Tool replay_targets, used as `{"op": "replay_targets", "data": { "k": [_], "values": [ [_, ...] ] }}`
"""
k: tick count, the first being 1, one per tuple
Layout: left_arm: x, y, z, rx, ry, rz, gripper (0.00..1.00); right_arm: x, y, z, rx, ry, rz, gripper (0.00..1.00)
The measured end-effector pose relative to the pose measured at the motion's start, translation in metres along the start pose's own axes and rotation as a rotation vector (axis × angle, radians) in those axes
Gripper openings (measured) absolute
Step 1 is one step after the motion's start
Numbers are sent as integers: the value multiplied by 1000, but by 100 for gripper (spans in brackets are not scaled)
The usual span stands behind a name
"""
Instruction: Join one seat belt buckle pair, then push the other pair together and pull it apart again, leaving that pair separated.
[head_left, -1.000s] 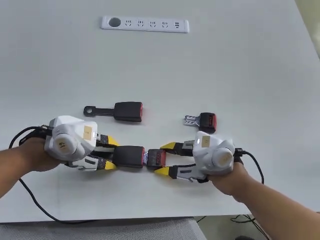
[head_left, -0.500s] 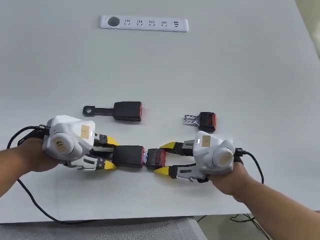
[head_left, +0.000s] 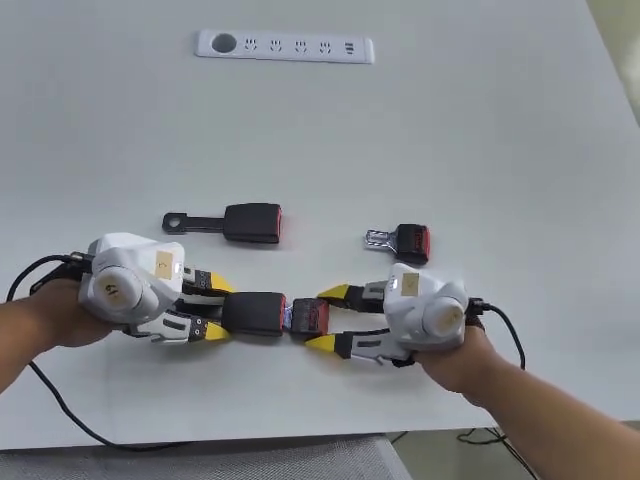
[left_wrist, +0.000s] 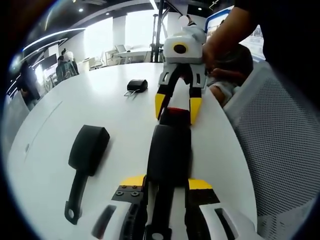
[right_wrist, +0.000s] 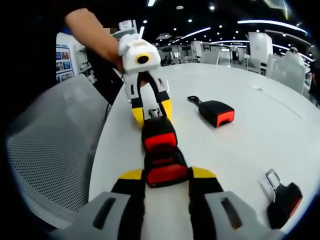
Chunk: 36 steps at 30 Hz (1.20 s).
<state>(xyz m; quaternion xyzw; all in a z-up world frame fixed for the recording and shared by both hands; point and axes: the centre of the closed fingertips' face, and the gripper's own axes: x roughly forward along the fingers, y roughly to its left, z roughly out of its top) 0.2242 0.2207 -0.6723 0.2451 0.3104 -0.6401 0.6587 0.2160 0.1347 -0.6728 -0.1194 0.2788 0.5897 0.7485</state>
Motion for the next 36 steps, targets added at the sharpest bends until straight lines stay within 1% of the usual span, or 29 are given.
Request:
{"op": "replay_targets", "data": {
  "k": [1,2,3,6,7,8,9,11,12,13,14,15,16,17,18,20,21,22,24,26,27,29,32,34,36],
  "values": [
    [0,0,0,-17,-1,-2,28,0,0,0,2,1,-1,32],
    [0,1,0,-14,1,-2,28,0,0,0,3,1,-2,32],
    [1,0,0,2,12,-3,29,1,0,0,-4,7,-4,32],
    [2,0,-1,18,35,-8,30,1,1,1,1,14,4,33],
    [2,0,-1,20,37,-7,30,1,1,1,-16,20,4,34],
    [2,0,0,12,39,-9,30,1,2,1,-22,24,2,34],
    [1,0,1,-16,43,-15,30,1,2,1,-22,30,2,34],
    [2,1,1,-3,55,-17,31,1,2,1,-49,45,-11,35],
    [3,1,1,-10,62,-18,31,2,2,1,-50,48,-15,35],
    [3,0,2,-42,62,-19,31,1,1,0,-39,59,-22,36],
    [3,0,2,-100,54,-18,32,0,1,1,5,56,-30,38],
    [2,-1,2,-147,50,-31,33,0,2,5,82,35,-25,44],
    [-1,-4,4,-226,45,-57,36,-1,0,11,118,0,-29,55],
    [-2,-4,6,-247,33,-57,39,-3,-6,18,107,-32,-51,63],
    [-6,0,9,-241,14,-36,45,-7,-11,24,102,-54,-73,68],
    [-10,-1,16,-288,-23,-37,55,-12,-11,27,105,-46,-68,72],
    [-12,1,17,-289,-25,-23,61,-13,-13,30,98,-52,-74,75],
    [-15,2,18,-282,-26,-17,63,-14,-14,32,87,-58,-81,80],
    [-21,5,22,-275,-37,0,63,-16,-16,33,84,-59,-86,85],
    [-24,7,27,-278,-44,8,64,-21,-19,36,85,-68,-94,84],
    [-26,9,28,-263,-39,17,64,-23,-21,36,83,-68,-98,85],
    [-29,11,32,-257,-44,21,64,-27,-24,37,76,-72,-108,86],
    [-34,19,41,-242,-58,37,65,-33,-31,38,69,-77,-123,86],
    [-37,27,45,-232,-62,58,65,-40,-38,39,68,-81,-136,87],
    [-39,33,51,-226,-78,67,67,-47,-46,42,67,-95,-150,88]
  ]
}}
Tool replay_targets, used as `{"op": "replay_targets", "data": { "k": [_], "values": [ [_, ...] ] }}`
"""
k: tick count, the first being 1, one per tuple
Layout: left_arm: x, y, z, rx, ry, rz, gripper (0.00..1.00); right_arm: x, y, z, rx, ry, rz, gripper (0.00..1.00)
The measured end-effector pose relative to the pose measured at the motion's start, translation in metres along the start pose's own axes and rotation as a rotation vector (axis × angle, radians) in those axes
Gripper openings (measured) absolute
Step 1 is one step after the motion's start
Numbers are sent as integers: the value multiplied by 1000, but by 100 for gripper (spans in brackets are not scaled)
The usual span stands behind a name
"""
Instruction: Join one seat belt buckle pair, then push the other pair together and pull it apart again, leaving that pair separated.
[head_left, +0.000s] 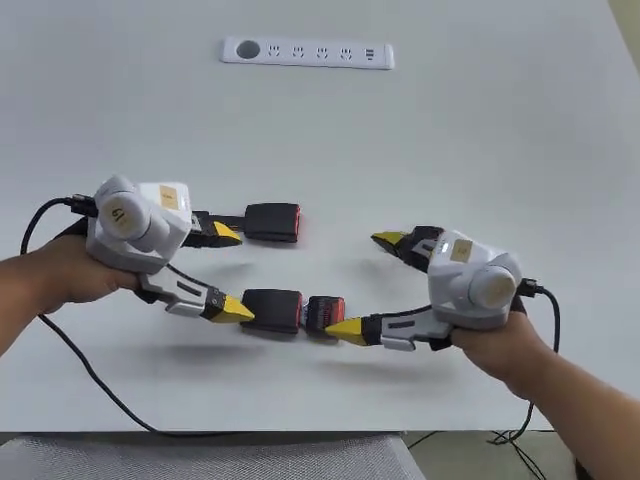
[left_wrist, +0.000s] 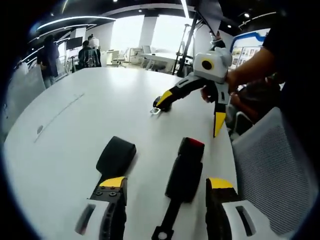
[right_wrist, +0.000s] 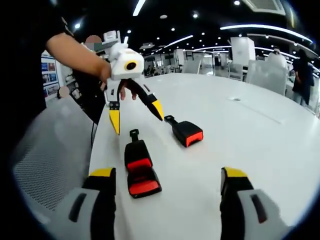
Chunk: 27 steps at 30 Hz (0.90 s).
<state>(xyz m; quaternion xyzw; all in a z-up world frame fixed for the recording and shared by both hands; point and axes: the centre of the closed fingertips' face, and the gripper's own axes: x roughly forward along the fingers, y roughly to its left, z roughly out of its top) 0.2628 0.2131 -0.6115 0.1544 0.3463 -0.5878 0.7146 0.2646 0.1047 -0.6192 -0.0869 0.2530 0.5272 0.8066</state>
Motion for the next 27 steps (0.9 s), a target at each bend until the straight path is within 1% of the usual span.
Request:
{"op": "replay_targets", "data": {
  "k": [1,3,5,7,9,13,16,17,19,20,23,25,27],
  "values": [
    [0,2,2,4,-1,3,67,-4,-5,2,-6,-8,-10,88],
    [1,9,4,30,8,18,69,-9,-14,3,-11,-10,-21,88],
    [0,16,9,43,0,31,71,-15,-25,1,-13,-5,-35,88],
    [1,24,13,43,-11,42,73,-20,-36,-4,-21,14,-47,87],
    [1,33,15,55,-4,62,75,-26,-46,-9,-31,30,-56,86],
    [1,47,18,59,-3,81,76,-37,-64,-15,-33,52,-74,86],
    [3,54,17,70,8,80,77,-44,-72,-14,-22,54,-75,85],
    [4,55,17,74,13,79,76,-46,-77,-17,-27,71,-74,84],
    [7,60,13,98,40,74,76,-49,-85,-23,-41,89,-71,84],
    [8,62,13,107,38,74,75,-51,-88,-25,-46,101,-69,83],
    [13,68,14,106,43,66,73,-52,-92,-30,-35,118,-50,82],
    [18,72,12,132,62,63,72,-53,-94,-35,-42,142,-38,82],
    [23,76,11,145,77,65,70,-53,-95,-38,-37,153,-21,81]
  ]
}}
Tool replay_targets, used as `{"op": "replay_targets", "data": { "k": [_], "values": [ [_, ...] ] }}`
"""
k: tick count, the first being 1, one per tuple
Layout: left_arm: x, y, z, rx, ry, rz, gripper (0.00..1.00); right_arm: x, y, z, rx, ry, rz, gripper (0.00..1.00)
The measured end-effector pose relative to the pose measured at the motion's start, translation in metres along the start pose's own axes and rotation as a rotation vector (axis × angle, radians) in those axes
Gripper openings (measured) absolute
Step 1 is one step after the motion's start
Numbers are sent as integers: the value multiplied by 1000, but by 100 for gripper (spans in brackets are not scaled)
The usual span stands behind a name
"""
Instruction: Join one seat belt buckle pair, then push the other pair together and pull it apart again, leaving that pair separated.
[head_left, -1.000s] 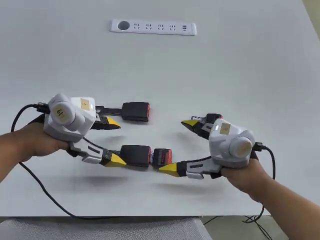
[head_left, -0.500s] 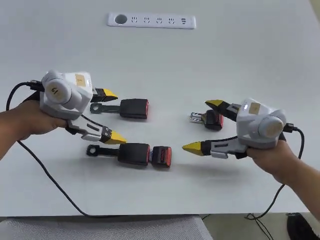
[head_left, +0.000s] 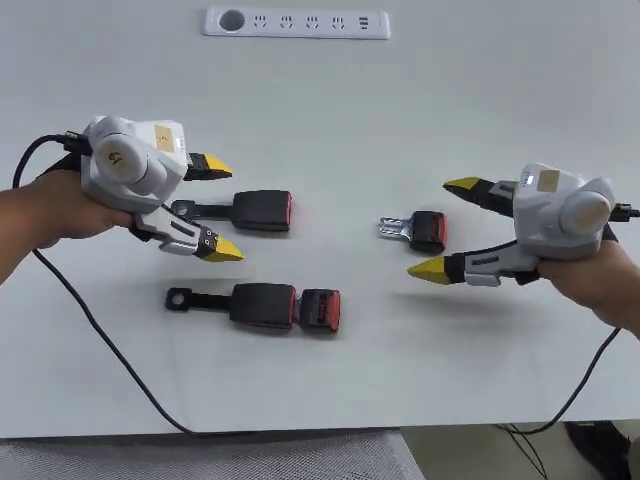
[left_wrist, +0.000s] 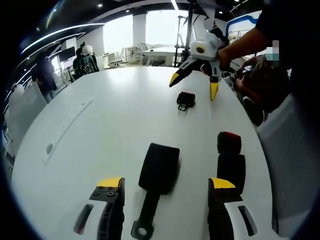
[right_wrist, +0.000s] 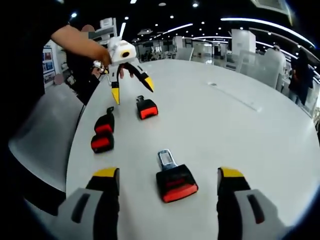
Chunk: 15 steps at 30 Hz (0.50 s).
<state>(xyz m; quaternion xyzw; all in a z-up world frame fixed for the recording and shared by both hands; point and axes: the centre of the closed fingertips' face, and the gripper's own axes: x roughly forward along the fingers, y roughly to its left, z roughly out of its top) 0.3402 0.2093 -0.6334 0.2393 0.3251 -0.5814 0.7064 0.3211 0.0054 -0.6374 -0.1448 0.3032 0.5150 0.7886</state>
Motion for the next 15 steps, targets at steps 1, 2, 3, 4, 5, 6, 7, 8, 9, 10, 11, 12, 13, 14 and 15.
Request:
{"op": "replay_targets", "data": {
  "k": [1,2,3,4,5,6,7,8,9,10,11,12,13,14,15],
  "values": [
    [2,1,1,12,1,-2,69,1,-1,-3,3,6,8,81],
    [6,3,1,23,8,-3,68,1,-2,-5,4,14,13,80],
    [8,4,0,25,12,0,67,2,-2,-8,2,26,23,80],
    [11,7,-2,26,19,1,66,2,-2,-10,3,32,31,78],
    [13,9,-3,24,19,2,65,2,-2,-12,7,37,38,77],
    [15,11,-4,26,21,-2,64,2,-2,-14,20,41,48,76],
    [17,11,-6,30,27,-6,64,2,-3,-14,19,40,47,75],
    [19,11,-8,37,36,-11,64,2,-4,-15,15,42,50,75],
    [20,11,-9,41,37,-14,64,2,-4,-16,14,45,54,75],
    [21,12,-10,49,43,-13,64,2,-4,-16,13,48,56,74],
    [22,13,-11,52,46,-11,63,2,-4,-17,10,51,61,73],
    [22,13,-12,51,45,-13,62,3,-5,-19,7,57,67,72],
    [23,13,-13,49,47,-16,61,4,-5,-21,7,64,70,69],
    [24,12,-15,52,56,-22,60,5,-6,-24,12,75,76,68],
    [25,11,-16,59,61,-26,59,5,-6,-25,11,75,78,68]
  ]
}}
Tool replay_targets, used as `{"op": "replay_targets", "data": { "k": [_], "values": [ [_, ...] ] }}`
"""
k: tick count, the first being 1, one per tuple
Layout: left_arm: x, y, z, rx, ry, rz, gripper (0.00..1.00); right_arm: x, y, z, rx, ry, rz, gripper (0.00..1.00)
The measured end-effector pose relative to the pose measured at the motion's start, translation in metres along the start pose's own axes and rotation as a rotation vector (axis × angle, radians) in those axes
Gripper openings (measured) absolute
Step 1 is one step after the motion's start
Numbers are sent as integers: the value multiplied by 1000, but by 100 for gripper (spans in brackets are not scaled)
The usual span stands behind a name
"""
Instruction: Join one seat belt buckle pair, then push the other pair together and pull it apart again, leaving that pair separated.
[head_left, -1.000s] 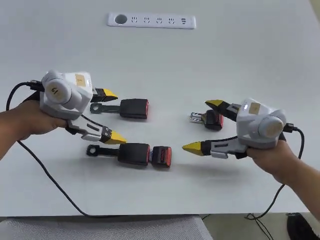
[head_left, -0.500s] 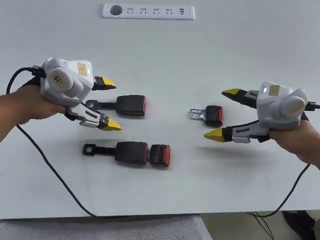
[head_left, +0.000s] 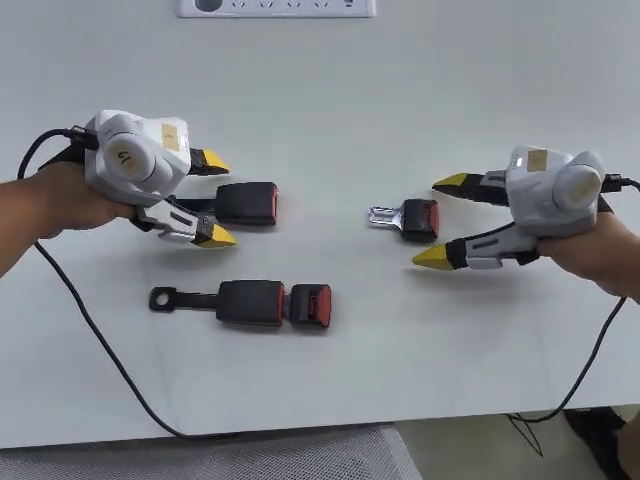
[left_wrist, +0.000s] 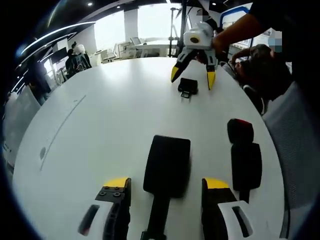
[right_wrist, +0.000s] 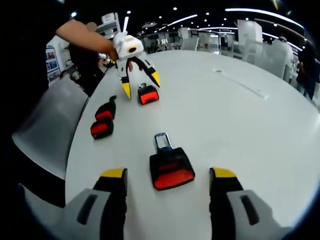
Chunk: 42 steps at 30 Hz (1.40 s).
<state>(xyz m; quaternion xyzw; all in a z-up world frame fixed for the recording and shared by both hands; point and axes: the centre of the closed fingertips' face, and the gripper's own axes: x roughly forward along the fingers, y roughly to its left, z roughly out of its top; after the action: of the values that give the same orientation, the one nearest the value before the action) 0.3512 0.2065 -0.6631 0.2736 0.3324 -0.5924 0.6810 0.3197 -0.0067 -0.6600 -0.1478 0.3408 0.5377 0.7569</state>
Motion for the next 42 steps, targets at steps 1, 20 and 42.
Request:
{"op": "replay_targets", "data": {
  "k": [1,20,42],
  "values": [
    [1,0,-1,11,5,-2,58,1,0,-1,-9,0,2,68],
    [11,1,-5,58,3,-17,35,5,-4,-3,-69,-6,19,36],
    [10,1,0,126,22,-55,34,7,-4,1,-77,-61,41,34]
  ]
}}
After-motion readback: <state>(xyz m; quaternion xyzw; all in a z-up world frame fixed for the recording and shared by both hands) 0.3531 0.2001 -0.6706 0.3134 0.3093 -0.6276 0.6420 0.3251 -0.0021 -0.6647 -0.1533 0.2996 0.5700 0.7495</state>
